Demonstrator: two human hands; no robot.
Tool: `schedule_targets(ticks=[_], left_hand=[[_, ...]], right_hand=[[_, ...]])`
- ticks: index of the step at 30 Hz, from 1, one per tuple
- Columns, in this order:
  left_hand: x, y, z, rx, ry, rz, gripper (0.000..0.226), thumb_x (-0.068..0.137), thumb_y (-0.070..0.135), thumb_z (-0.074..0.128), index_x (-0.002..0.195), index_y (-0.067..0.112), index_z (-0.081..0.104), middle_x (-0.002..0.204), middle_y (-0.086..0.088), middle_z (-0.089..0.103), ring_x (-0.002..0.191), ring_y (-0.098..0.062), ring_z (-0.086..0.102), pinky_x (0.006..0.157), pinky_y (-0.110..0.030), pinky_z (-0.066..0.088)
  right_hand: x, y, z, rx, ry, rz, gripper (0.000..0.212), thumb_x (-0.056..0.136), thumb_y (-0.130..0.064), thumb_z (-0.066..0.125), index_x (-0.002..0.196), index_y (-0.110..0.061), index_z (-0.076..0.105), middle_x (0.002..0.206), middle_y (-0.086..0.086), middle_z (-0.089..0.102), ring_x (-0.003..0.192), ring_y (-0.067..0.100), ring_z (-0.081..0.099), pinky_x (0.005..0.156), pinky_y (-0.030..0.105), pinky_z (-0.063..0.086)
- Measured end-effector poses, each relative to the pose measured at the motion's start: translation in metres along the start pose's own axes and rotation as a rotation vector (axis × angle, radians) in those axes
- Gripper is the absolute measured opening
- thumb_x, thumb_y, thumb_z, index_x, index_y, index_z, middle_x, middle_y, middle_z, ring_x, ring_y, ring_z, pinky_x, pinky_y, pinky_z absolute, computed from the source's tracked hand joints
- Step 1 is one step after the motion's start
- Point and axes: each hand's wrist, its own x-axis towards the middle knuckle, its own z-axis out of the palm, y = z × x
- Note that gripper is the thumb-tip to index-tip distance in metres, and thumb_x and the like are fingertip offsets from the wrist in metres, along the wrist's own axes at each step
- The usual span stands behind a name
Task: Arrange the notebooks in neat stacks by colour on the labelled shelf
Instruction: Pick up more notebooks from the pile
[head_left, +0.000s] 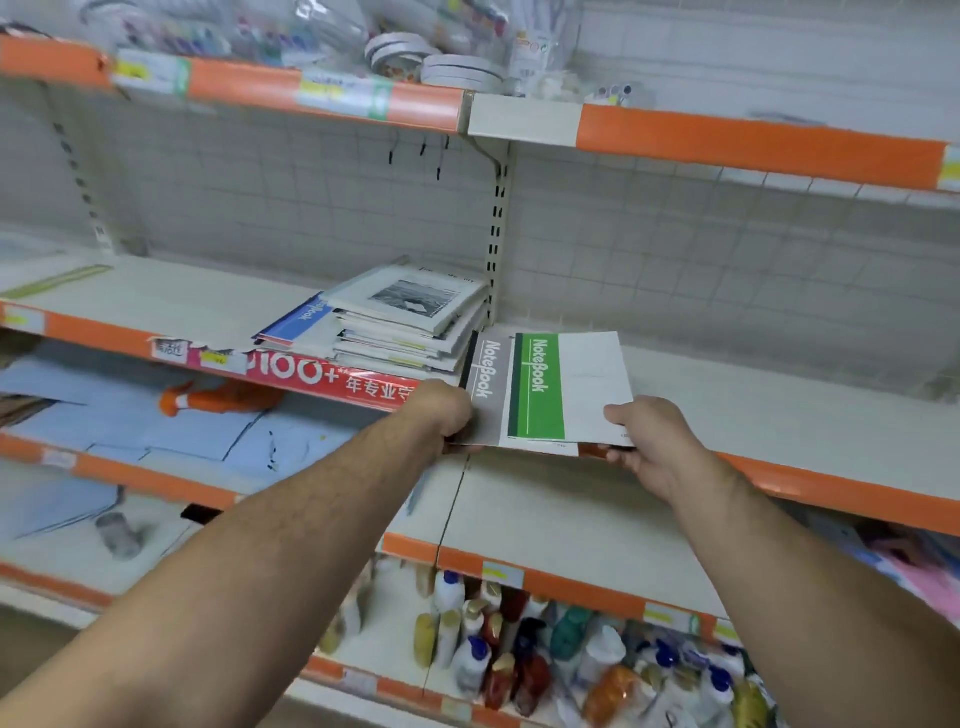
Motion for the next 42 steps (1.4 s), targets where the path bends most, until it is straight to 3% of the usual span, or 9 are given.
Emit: schedule_targets(ticks=[3, 7, 11, 15, 17, 26, 31, 35, 42], left_hand=[[-0.022, -0.017, -0.026, -0.038, 0.088, -0.049, 0.020, 0.092, -0.002, 0.043, 0.102, 0.000, 0.061, 0.101, -0.022, 0.069, 0.080, -0.035, 0.071, 0.076, -0.052, 0.061], [-0.048, -0.038, -0.071, -0.104, 0.200, -0.070, 0.024, 0.096, -0.004, 0.040, 0.096, 0.001, 0.063, 0.095, -0.018, 0.069, 0.062, -0.027, 0.065, 0.045, -0.028, 0.054], [-0.069, -0.050, -0.126, -0.125, 0.337, -0.107, 0.018, 0.097, -0.003, 0.043, 0.086, 0.003, 0.056, 0.091, -0.020, 0.067, 0.065, -0.030, 0.068, 0.042, -0.033, 0.056], [-0.078, -0.064, -0.186, -0.154, 0.441, -0.133, 0.021, 0.095, -0.009, 0.042, 0.078, -0.001, 0.050, 0.071, -0.022, 0.058, 0.042, -0.028, 0.062, 0.036, -0.030, 0.052], [-0.076, -0.076, -0.218, -0.153, 0.503, -0.150, 0.020, 0.093, -0.008, 0.044, 0.077, 0.001, 0.051, 0.074, -0.023, 0.060, 0.051, -0.031, 0.067, 0.053, -0.039, 0.059], [-0.056, -0.114, -0.381, -0.175, 0.665, -0.150, 0.021, 0.094, -0.003, 0.049, 0.079, 0.011, 0.050, 0.093, -0.017, 0.065, 0.075, -0.029, 0.069, 0.072, -0.043, 0.063], [-0.059, -0.125, -0.457, -0.267, 0.714, -0.158, 0.017, 0.096, -0.008, 0.042, 0.090, 0.001, 0.055, 0.082, -0.018, 0.063, 0.061, -0.028, 0.064, 0.044, -0.029, 0.056], [-0.051, -0.139, -0.508, -0.312, 0.750, -0.154, 0.024, 0.097, -0.004, 0.039, 0.100, 0.003, 0.061, 0.086, -0.013, 0.067, 0.063, -0.024, 0.065, 0.044, -0.027, 0.054], [-0.006, -0.149, -0.590, -0.371, 0.853, -0.202, 0.019, 0.097, -0.004, 0.044, 0.086, 0.007, 0.054, 0.079, -0.012, 0.062, 0.059, -0.023, 0.063, 0.045, -0.028, 0.054]], right_hand=[[-0.008, 0.004, 0.020, 0.004, -0.100, -0.007, 0.010, 0.095, 0.000, 0.052, 0.092, -0.008, 0.057, 0.086, 0.012, 0.064, 0.060, 0.023, 0.053, 0.042, 0.027, 0.038], [-0.020, 0.006, 0.067, 0.010, -0.232, -0.011, 0.013, 0.094, 0.001, 0.052, 0.102, -0.007, 0.059, 0.094, 0.012, 0.065, 0.066, 0.024, 0.054, 0.045, 0.028, 0.038], [-0.037, 0.004, 0.126, 0.007, -0.359, -0.010, 0.012, 0.094, 0.001, 0.053, 0.094, -0.010, 0.059, 0.092, 0.011, 0.066, 0.068, 0.024, 0.055, 0.036, 0.024, 0.039], [-0.052, -0.002, 0.191, -0.031, -0.478, -0.024, 0.015, 0.094, 0.001, 0.051, 0.088, -0.011, 0.058, 0.083, 0.010, 0.066, 0.060, 0.021, 0.054, 0.035, 0.021, 0.037], [-0.059, -0.007, 0.227, -0.050, -0.537, -0.034, 0.015, 0.095, 0.001, 0.051, 0.089, -0.011, 0.059, 0.085, 0.010, 0.066, 0.060, 0.021, 0.055, 0.036, 0.020, 0.037], [-0.096, -0.025, 0.400, -0.105, -0.686, -0.089, 0.018, 0.095, 0.001, 0.050, 0.093, -0.013, 0.061, 0.079, 0.006, 0.066, 0.053, 0.018, 0.053, 0.041, 0.023, 0.040], [-0.115, -0.032, 0.492, -0.117, -0.762, -0.101, 0.023, 0.093, 0.002, 0.049, 0.110, -0.010, 0.060, 0.082, 0.007, 0.067, 0.054, 0.019, 0.055, 0.041, 0.023, 0.040], [-0.126, -0.038, 0.557, -0.156, -0.834, -0.085, 0.018, 0.095, 0.000, 0.049, 0.108, -0.007, 0.060, 0.084, 0.009, 0.067, 0.055, 0.020, 0.055, 0.042, 0.024, 0.042], [-0.109, -0.053, 0.665, -0.202, -0.918, -0.106, 0.015, 0.096, 0.000, 0.048, 0.095, -0.010, 0.059, 0.084, 0.012, 0.066, 0.055, 0.020, 0.053, 0.046, 0.027, 0.042]])
